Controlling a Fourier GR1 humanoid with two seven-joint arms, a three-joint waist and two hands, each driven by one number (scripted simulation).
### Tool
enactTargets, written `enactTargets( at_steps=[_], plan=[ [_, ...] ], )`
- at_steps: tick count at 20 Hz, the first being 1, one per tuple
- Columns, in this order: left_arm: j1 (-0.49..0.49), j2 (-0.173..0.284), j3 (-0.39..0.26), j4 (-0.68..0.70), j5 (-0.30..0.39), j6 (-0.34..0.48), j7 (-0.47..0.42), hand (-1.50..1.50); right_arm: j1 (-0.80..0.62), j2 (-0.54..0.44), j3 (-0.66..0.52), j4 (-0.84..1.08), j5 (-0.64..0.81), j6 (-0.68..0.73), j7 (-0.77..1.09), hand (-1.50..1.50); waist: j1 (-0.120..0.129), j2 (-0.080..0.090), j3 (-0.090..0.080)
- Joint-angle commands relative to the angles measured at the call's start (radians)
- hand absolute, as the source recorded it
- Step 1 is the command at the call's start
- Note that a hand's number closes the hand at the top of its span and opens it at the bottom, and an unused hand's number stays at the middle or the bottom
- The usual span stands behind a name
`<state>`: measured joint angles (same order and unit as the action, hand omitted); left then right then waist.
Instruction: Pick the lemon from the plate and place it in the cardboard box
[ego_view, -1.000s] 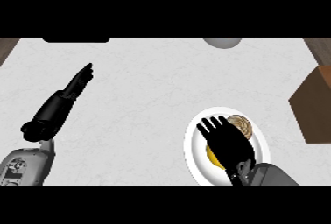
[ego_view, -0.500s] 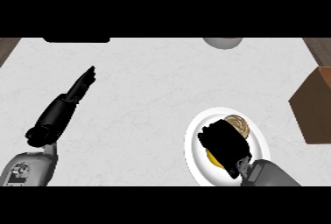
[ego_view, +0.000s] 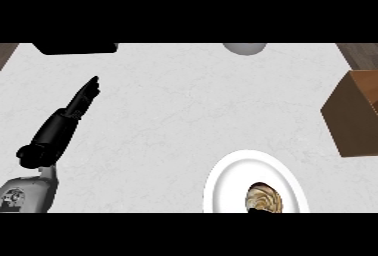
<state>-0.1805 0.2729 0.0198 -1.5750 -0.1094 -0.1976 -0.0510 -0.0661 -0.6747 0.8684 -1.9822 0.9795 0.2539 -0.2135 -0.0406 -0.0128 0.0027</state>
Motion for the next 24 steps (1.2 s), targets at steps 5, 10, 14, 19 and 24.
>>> enactTargets(
  at_steps=[5, 10, 14, 19, 24],
  plan=[
    [0.029, 0.019, 0.027, 0.01, -0.008, 0.004, -0.027, 0.0, 0.262, -0.344, -0.109, -0.259, -0.062, -0.385, -0.349, 1.5, -0.027, 0.0, 0.001],
    [0.029, -0.003, 0.014, -0.004, -0.015, 0.019, -0.014, 0.0, 0.373, -0.495, -0.342, -0.403, -0.288, -0.5, -0.43, 1.5, -0.032, 0.001, 0.0],
    [0.032, 0.021, 0.036, 0.009, 0.002, -0.005, -0.043, 0.0, 0.439, -0.471, -0.506, -0.363, -0.5, -0.568, -0.399, 1.5, -0.035, 0.006, 0.0],
    [0.055, 0.005, 0.017, -0.008, -0.011, 0.0, -0.046, 0.0, 0.497, -0.45, -0.677, -0.348, -0.786, -0.536, -0.289, 1.5, -0.011, 0.01, -0.003],
    [0.006, 0.034, 0.021, 0.001, -0.005, -0.034, -0.017, 0.0, 0.461, -0.487, -0.949, -0.223, -1.083, -0.434, -0.281, 1.5, 0.003, 0.01, -0.003]
  ],
)
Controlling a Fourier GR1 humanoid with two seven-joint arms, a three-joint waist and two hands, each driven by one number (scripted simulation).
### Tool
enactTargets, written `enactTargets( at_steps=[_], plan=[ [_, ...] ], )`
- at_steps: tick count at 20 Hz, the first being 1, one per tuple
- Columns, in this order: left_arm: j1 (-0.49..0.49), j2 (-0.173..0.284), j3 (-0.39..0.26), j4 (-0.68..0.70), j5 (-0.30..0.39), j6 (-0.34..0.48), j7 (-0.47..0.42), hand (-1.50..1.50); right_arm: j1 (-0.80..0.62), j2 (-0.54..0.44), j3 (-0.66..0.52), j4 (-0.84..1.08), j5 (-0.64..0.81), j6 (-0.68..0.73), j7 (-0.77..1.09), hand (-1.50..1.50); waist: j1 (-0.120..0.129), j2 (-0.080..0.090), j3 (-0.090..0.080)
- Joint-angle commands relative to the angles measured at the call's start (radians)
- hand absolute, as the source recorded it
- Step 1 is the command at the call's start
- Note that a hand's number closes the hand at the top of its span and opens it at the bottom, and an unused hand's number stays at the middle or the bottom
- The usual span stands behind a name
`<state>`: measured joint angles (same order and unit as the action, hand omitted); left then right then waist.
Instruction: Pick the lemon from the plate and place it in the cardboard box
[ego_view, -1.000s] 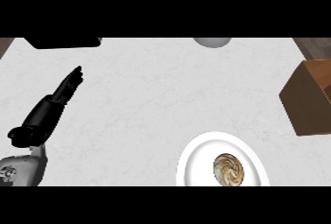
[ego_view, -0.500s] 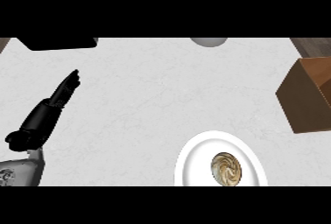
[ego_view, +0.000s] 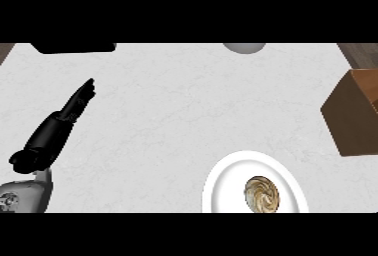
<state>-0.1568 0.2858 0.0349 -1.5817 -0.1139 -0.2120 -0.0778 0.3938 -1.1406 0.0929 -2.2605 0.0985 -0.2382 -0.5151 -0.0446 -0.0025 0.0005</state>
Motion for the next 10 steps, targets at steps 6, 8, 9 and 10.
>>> enactTargets(
  at_steps=[6, 8, 9, 10],
  plan=[
    [-0.096, -0.02, -0.012, 0.052, 0.004, -0.02, 0.021, 0.0, -0.238, -0.097, -0.311, 0.375, -0.374, 0.254, 0.051, 1.5, 0.058, 0.009, -0.001],
    [-0.042, -0.045, -0.056, -0.001, -0.028, -0.003, 0.022, 0.0, -0.268, -0.124, -0.308, 0.532, -0.291, 0.269, -0.026, 1.5, 0.078, 0.011, 0.001],
    [-0.118, -0.013, -0.011, 0.036, 0.002, -0.027, 0.028, 0.0, -0.282, -0.148, -0.292, 0.55, -0.263, 0.311, -0.053, 1.5, 0.067, 0.011, 0.0],
    [-0.103, -0.073, -0.066, 0.053, -0.037, 0.011, 0.012, 0.0, -0.32, -0.131, -0.216, 0.617, -0.204, 0.291, -0.075, 1.5, 0.087, 0.017, 0.001]
  ],
)
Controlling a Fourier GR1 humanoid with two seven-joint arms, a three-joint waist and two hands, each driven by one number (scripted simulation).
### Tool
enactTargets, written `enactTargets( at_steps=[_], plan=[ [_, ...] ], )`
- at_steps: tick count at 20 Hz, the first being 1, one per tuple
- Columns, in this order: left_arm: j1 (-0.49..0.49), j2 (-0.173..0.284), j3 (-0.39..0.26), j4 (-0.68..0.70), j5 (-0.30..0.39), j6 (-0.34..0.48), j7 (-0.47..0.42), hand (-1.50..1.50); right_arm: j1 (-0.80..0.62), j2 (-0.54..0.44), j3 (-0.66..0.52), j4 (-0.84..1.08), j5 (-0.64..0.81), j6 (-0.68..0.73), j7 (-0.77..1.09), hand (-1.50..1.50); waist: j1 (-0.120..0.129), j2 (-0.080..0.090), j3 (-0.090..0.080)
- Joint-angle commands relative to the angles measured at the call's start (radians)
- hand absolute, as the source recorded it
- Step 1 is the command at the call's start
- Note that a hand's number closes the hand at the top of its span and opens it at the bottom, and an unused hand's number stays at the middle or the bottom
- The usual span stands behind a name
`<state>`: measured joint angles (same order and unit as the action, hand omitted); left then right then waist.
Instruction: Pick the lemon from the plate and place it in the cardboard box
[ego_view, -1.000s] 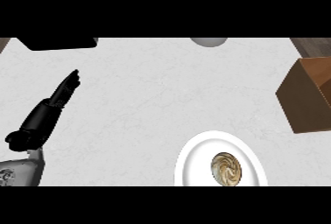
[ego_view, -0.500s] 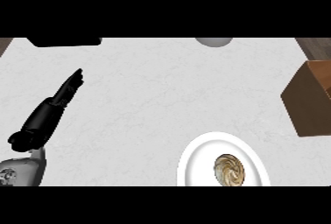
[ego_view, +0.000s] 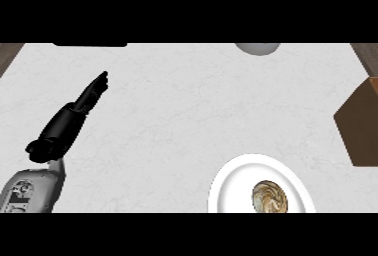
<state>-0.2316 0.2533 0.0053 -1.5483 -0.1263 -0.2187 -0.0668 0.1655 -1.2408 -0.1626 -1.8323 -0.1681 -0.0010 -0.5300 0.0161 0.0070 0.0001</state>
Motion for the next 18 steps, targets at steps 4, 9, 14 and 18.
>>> enactTargets(
  at_steps=[4, 9, 14, 18],
  plan=[
    [-0.029, -0.019, -0.02, 0.015, -0.003, -0.012, 0.002, 0.0, -0.106, -0.118, 0.127, 0.282, 0.167, 0.154, -0.057, 1.5, 0.045, 0.011, 0.001],
    [-0.039, -0.016, -0.02, 0.008, -0.003, -0.022, 0.003, 0.0, -0.261, -0.082, 0.257, 0.456, 0.292, 0.231, -0.148, 1.5, 0.066, 0.013, 0.001],
    [-0.073, -0.037, -0.026, 0.018, -0.021, 0.002, 0.038, 0.0, -0.35, -0.076, 0.347, 0.627, 0.478, 0.274, -0.228, 1.5, 0.056, 0.011, 0.002],
    [-0.055, -0.053, -0.053, 0.004, -0.018, -0.015, 0.035, 0.0, -0.478, -0.039, 0.402, 0.754, 0.534, 0.377, -0.411, -1.5, 0.072, 0.013, 0.003]
  ],
)
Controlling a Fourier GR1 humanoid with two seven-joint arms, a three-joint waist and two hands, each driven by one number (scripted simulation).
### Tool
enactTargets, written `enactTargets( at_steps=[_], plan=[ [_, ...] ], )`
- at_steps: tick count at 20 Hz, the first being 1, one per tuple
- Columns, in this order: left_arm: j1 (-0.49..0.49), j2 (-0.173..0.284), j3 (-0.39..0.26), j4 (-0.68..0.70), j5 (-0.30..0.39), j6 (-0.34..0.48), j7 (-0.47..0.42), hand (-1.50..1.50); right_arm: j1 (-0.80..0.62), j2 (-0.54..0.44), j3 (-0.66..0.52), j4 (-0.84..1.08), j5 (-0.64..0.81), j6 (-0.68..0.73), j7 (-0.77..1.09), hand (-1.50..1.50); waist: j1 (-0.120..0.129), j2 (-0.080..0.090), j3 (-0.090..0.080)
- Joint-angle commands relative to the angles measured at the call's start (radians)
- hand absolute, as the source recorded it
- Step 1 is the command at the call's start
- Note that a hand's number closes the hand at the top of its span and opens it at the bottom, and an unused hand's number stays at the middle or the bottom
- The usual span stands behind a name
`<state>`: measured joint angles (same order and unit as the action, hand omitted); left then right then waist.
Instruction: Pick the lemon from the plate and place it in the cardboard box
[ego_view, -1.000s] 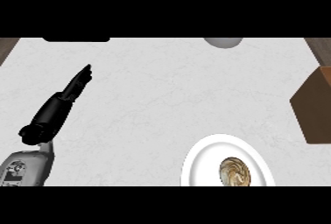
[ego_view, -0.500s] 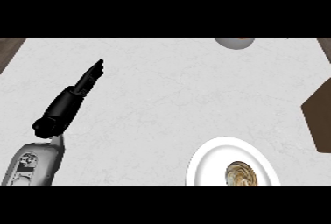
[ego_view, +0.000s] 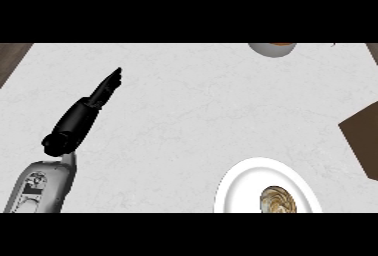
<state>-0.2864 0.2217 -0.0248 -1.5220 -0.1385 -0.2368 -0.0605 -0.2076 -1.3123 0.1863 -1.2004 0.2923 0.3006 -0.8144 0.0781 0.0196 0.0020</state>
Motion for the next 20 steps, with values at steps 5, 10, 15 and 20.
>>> enactTargets(
  at_steps=[5, 10, 15, 20],
  plan=[
    [0.007, 0.011, 0.021, -0.011, 0.006, -0.002, 0.012, 0.0, -0.15, 0.107, 0.02, 0.164, -0.086, 0.153, -0.277, -1.5, -0.017, -0.005, 0.001],
    [0.01, 0.006, 0.017, -0.011, 0.0, 0.005, 0.01, 0.0, -0.129, 0.27, -0.039, 0.207, -0.45, 0.328, -0.147, -1.5, -0.026, -0.003, 0.001],
    [0.02, 0.001, 0.007, -0.005, 0.007, -0.01, -0.013, 0.0, -0.182, 0.314, -0.084, 0.326, -0.704, 0.464, 0.105, -1.5, -0.01, 0.002, -0.002],
    [0.01, 0.002, 0.008, -0.023, 0.003, -0.007, 0.005, 0.0, -0.29, 0.269, -0.157, 0.517, -0.841, 0.579, 0.24, -1.5, 0.003, 0.003, 0.003]
  ],
)
